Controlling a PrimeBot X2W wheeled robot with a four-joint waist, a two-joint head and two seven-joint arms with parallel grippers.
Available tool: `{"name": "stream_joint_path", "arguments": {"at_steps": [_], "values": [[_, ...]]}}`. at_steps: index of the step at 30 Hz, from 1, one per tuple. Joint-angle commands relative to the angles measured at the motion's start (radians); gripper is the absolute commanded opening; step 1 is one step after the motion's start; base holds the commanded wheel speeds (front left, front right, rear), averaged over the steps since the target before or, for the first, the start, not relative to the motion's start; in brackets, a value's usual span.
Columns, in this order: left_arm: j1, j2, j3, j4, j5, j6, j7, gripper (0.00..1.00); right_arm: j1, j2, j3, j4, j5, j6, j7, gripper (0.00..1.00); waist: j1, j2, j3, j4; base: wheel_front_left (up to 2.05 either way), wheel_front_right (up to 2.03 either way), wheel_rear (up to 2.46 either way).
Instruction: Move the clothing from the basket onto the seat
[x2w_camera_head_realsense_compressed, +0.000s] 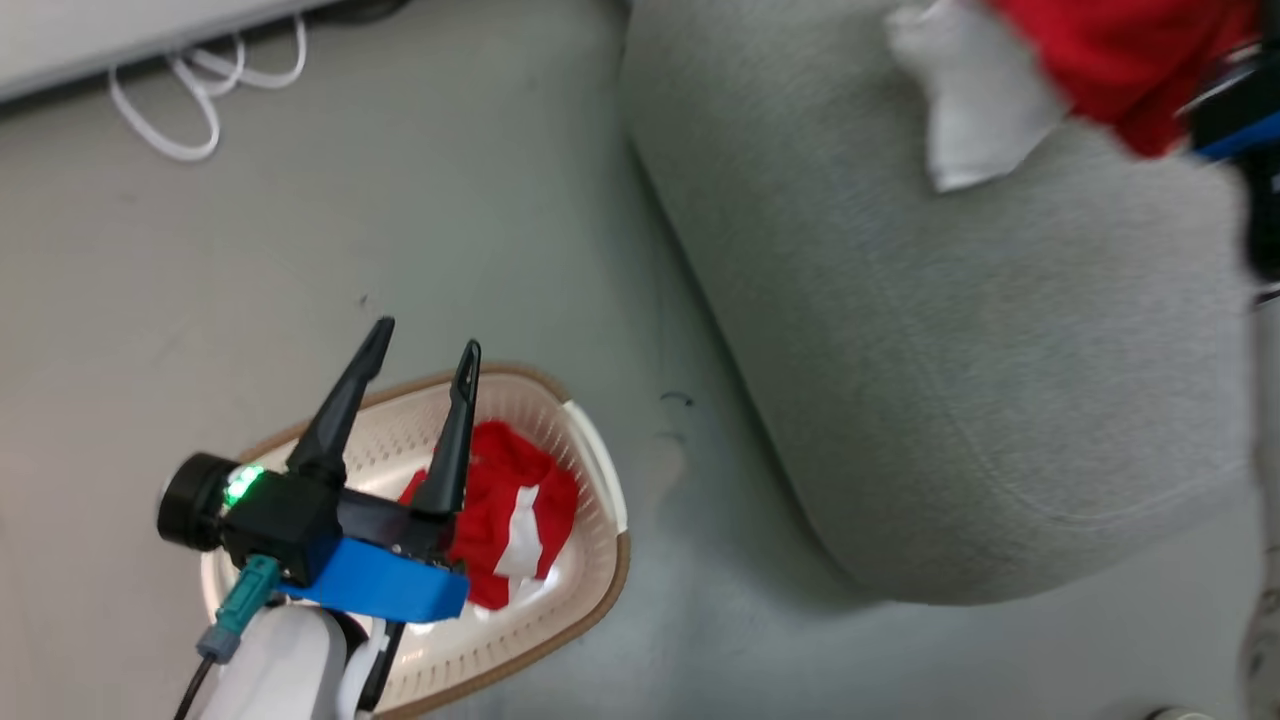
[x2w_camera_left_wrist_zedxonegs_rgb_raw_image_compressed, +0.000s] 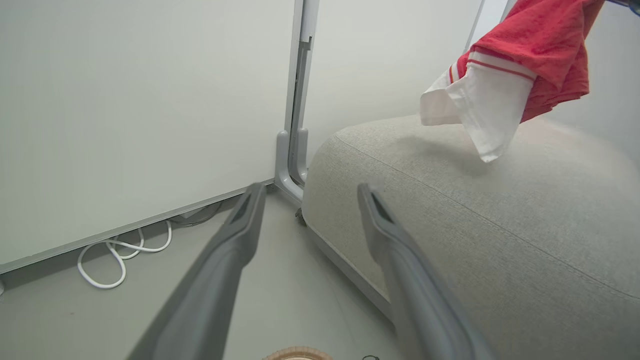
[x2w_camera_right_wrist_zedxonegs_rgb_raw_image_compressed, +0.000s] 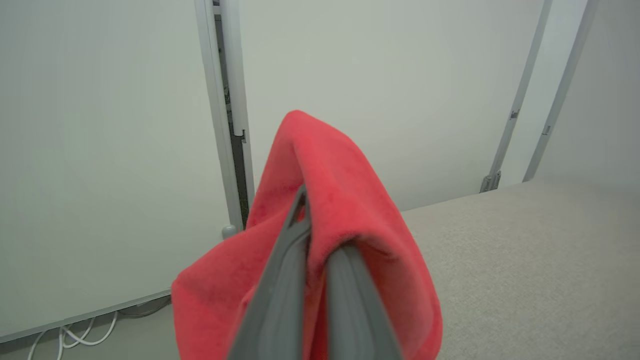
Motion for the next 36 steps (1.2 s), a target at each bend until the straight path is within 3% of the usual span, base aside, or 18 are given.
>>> {"name": "stream_joint_path", "arguments": {"at_steps": [1, 10, 20, 21, 22, 23, 36], "values": [[-0.025, 0.006, -0.003, -0.009, 0.007, -0.007, -0.003, 1.00, -0.024, -0.017, -0.017, 0.000, -0.007, 0.000, 0.008, 0.00, -0.0002, 0.0000, 0.090, 0.079, 0.00, 0.00, 0.00], [-0.087, 0.037, -0.003, -0.106, 0.020, -0.007, -0.003, 1.00, -0.157, -0.155, -0.271, 0.054, -0.027, 0.000, 0.061, 0.00, -0.0002, 0.0000, 0.249, 0.166, 0.00, 0.00, 0.00], [-0.118, 0.042, -0.005, -0.148, 0.032, -0.005, -0.003, 1.00, -0.162, -0.144, -0.397, 0.200, -0.071, 0.000, 0.110, 0.00, -0.0002, 0.0000, 0.329, 0.203, 0.00, 0.00, 0.00], [-0.119, 0.041, -0.005, -0.145, 0.031, -0.005, -0.003, 1.00, -0.158, -0.143, -0.403, 0.216, -0.077, 0.000, 0.117, 0.07, -0.0002, 0.0000, 0.330, 0.205, 0.00, 0.00, 0.00], [-0.119, 0.040, -0.004, -0.142, 0.030, -0.005, -0.003, 1.00, -0.151, -0.141, -0.407, 0.231, -0.084, 0.000, 0.121, 0.39, -0.0002, 0.0000, 0.328, 0.206, 0.00, 0.00, 0.00], [-0.119, 0.039, -0.004, -0.139, 0.029, -0.005, -0.003, 1.00, -0.148, -0.140, -0.410, 0.246, -0.092, 0.000, 0.128, 0.98, -0.0002, 0.0000, 0.325, 0.207, 0.00, 0.00, 0.00], [-0.089, -0.011, -0.014, -0.080, 0.002, -0.005, -0.003, 1.00, -0.077, -0.094, -0.342, 0.290, -0.083, 0.000, 0.094, 1.00, -0.0002, 0.0000, 0.153, 0.208, 0.00, 0.00, 0.00]]}}
